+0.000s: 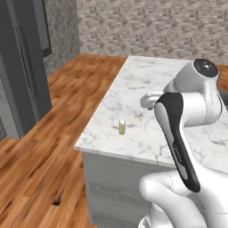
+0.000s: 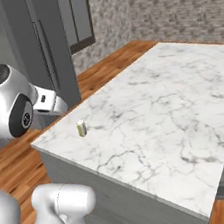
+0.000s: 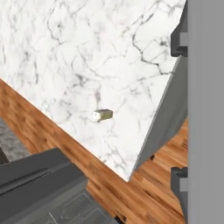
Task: Pick the boxed drink, boxed drink, can from the counter and place them in the open cabinet.
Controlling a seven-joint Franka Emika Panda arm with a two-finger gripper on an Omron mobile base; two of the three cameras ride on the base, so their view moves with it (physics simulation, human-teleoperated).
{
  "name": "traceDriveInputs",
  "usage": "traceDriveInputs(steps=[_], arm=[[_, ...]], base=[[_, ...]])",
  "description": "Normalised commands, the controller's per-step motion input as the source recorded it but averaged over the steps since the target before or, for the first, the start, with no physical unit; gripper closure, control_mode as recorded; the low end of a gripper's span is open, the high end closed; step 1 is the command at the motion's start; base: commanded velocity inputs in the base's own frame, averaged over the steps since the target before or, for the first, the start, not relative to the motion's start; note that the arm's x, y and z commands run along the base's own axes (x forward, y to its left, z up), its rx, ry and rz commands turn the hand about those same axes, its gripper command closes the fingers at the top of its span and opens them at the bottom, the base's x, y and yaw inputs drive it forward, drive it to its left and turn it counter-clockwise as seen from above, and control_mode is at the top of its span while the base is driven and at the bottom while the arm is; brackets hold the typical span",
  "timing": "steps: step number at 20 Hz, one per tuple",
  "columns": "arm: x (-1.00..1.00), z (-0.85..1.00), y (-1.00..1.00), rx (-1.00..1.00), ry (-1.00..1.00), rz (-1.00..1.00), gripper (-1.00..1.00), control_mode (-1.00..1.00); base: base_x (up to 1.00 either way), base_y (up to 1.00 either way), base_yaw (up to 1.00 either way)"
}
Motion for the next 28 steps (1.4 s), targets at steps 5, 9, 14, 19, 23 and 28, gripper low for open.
traceDriveInputs(steps=[5,9,14,19,23,28], arm=[[0.46,-0.32,0.11,0.00,0.01,-0.01,-1.00,-1.00],[0.56,-0.27,0.01,0.00,0.00,0.00,-1.00,-1.00],[0.63,-0.35,0.02,-0.02,0.00,0.00,-1.00,-1.00],[0.56,-0.37,0.12,-0.05,0.01,0.00,-1.00,-1.00],[0.42,-0.35,0.14,-0.05,0.04,0.00,-1.00,-1.00],[0.31,-0.33,0.06,-0.01,0.03,0.00,-1.00,-1.00]], base=[[0.00,0.00,0.00],[0.00,0.00,0.00],[0.00,0.00,0.00],[0.00,0.00,0.00],[0.00,0.00,0.00],[0.00,0.00,0.00]])
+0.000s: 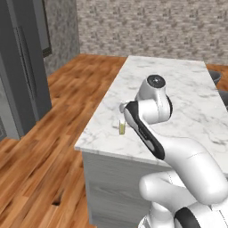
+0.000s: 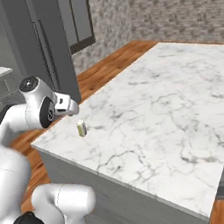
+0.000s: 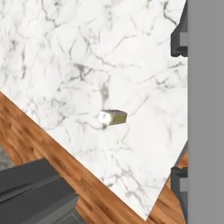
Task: Pick the boxed drink, boxed drink, can from the counter and place them in the open cabinet.
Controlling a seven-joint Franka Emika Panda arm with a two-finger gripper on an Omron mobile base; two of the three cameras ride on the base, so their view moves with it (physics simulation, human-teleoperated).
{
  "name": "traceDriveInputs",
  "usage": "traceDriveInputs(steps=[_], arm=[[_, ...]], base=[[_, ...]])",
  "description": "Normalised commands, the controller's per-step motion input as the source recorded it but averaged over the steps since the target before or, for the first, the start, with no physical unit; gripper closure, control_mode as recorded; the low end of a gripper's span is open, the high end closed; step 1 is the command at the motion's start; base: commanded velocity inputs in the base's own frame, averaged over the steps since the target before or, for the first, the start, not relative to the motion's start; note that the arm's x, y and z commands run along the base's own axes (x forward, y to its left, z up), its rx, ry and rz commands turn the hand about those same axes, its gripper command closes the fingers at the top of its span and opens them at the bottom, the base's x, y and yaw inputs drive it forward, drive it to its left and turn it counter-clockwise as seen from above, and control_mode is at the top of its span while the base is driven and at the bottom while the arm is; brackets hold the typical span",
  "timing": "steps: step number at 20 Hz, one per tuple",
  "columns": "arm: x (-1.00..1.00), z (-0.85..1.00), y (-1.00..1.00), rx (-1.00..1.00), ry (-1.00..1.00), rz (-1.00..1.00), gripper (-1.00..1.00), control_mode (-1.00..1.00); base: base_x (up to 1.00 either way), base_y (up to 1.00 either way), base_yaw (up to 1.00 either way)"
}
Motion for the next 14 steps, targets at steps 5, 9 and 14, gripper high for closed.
traceDriveInputs(steps=[5,9,14], arm=[[0.27,-0.43,0.04,0.00,0.04,0.00,-1.00,-1.00],[0.31,-0.42,0.04,-0.03,0.00,0.00,-1.00,-1.00],[0.33,-0.37,0.02,-0.04,0.00,0.00,-1.00,-1.00]], base=[[0.00,0.00,0.00],[0.00,0.00,0.00],[0.00,0.00,0.00]])
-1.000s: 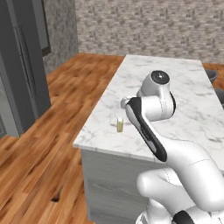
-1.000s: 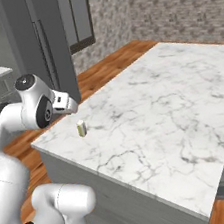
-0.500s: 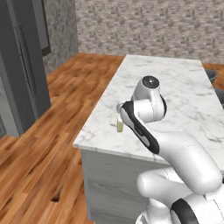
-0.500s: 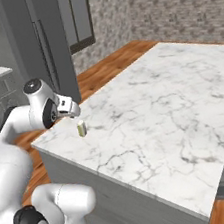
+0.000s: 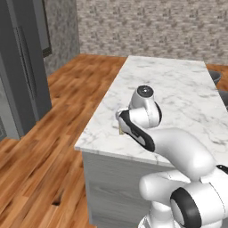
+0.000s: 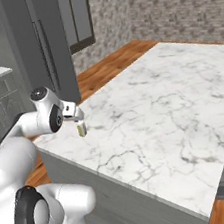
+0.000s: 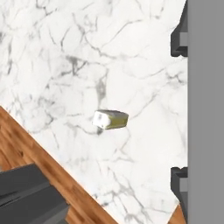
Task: Pick the boxed drink, boxed drink, can from the counter and place them in the open cabinet.
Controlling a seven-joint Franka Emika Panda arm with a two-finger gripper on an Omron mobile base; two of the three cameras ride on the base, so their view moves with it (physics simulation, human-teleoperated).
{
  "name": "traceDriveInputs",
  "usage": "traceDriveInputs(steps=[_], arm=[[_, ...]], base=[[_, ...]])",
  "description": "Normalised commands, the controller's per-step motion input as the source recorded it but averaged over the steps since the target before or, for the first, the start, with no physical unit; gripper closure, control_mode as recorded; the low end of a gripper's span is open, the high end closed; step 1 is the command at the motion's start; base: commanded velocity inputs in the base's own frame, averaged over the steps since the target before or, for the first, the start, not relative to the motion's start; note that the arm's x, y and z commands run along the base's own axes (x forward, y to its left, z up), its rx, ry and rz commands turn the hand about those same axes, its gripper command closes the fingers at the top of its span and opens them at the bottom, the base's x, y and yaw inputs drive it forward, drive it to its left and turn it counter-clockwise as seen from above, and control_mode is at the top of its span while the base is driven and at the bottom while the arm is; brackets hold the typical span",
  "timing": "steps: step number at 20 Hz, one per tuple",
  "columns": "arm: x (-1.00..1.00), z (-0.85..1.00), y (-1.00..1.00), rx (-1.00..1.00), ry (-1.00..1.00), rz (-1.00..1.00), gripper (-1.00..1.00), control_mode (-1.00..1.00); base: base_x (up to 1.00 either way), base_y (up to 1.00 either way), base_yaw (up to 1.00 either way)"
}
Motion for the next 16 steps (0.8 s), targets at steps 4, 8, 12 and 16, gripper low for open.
traceDriveInputs(steps=[4,8,12,16], arm=[[0.29,-0.36,0.01,-0.03,0.00,0.00,-1.00,-1.00],[0.22,-0.33,0.05,0.00,0.00,0.00,-1.00,-1.00],[0.21,-0.25,0.07,0.00,0.00,0.00,-1.00,-1.00],[0.22,-0.12,0.01,0.00,0.00,0.00,-1.00,-1.00]], base=[[0.00,0.00,0.00],[0.00,0.00,0.00],[0.00,0.00,0.00],[0.00,0.00,0.00]])
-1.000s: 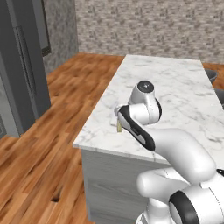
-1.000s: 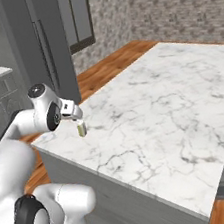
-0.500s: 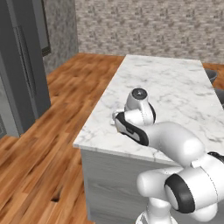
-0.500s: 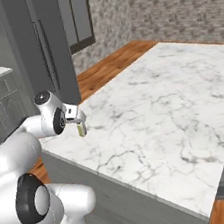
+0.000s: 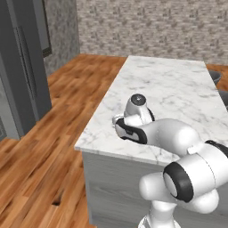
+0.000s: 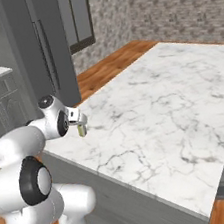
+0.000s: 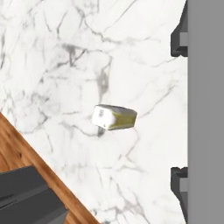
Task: Pick the boxed drink, boxed drink, can from the counter and place them in the open cabinet.
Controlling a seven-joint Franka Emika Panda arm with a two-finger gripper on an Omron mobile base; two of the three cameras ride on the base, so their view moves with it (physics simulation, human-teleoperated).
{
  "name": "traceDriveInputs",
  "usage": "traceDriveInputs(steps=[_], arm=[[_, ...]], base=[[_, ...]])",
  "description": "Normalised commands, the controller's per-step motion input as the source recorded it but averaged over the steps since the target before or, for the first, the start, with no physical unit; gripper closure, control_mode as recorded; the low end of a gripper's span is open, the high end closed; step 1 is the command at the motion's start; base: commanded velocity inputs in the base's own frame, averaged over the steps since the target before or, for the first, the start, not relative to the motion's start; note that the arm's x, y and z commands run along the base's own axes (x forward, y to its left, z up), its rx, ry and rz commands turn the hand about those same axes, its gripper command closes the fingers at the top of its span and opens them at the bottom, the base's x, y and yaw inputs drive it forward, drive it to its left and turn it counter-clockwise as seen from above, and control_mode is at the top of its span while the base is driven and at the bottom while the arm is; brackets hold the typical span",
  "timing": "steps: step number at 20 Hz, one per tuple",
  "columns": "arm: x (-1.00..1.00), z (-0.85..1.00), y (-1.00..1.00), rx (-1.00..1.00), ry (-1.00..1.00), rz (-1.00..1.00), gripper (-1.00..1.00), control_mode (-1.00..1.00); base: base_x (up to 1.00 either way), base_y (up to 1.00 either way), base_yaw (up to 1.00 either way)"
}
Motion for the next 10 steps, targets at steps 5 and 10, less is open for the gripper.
traceDriveInputs(steps=[5,10], arm=[[0.20,-0.11,0.00,0.00,0.00,0.00,-1.00,-1.00],[0.19,-0.18,0.03,0.00,0.00,0.00,-1.00,-1.00]], base=[[0.00,0.00,0.00],[0.00,0.00,0.00]])
